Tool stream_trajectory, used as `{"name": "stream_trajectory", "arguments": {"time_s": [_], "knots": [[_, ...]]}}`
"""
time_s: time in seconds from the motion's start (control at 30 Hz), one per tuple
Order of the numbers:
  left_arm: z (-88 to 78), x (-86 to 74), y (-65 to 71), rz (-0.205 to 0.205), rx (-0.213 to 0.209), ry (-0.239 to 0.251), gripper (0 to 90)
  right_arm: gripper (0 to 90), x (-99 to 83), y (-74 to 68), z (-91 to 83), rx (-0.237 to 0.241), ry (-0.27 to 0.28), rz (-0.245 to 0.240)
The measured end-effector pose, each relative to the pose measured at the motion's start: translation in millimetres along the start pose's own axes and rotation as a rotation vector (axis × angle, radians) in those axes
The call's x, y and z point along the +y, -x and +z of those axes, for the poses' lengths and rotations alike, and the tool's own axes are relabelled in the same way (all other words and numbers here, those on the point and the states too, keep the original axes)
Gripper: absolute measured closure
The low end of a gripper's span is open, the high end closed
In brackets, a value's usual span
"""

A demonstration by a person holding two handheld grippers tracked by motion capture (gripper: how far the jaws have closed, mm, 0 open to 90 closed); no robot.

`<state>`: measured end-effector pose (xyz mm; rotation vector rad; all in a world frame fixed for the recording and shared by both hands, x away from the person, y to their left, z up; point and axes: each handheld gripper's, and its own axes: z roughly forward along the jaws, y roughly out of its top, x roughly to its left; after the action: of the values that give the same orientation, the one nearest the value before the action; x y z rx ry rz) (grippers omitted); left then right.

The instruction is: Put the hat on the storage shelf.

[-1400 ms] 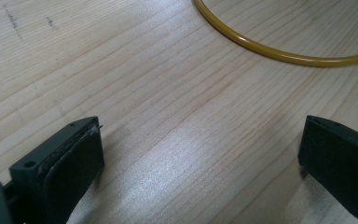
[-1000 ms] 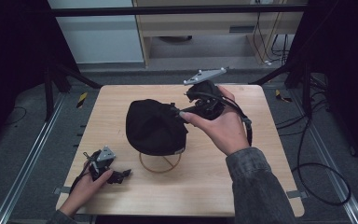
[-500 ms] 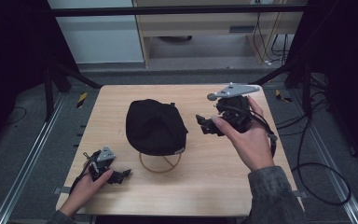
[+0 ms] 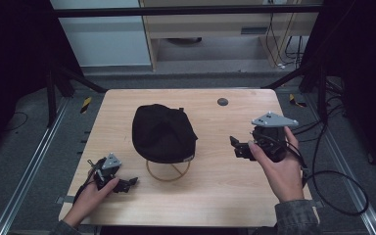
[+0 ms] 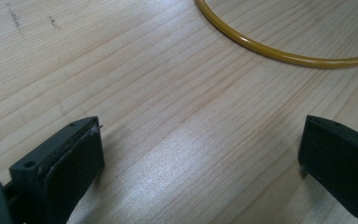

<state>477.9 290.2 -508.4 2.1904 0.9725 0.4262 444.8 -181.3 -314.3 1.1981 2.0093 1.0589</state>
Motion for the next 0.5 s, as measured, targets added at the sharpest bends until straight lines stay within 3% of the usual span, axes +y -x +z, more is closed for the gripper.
{"name": "stream_trajectory", "arguments": {"time_s": [0.23,0.5], "knots": [[-0.2,-0.2,0.1,-0.001,0.001,0.0,0.0,7.7,-30.8,9.1,26.2,-0.009,-0.032,0.052],[-0.3,-0.2,0.1,-0.001,0.001,0.0,0.0,7.7,-43.1,8.2,40.2,-0.004,-0.042,0.058]]}}
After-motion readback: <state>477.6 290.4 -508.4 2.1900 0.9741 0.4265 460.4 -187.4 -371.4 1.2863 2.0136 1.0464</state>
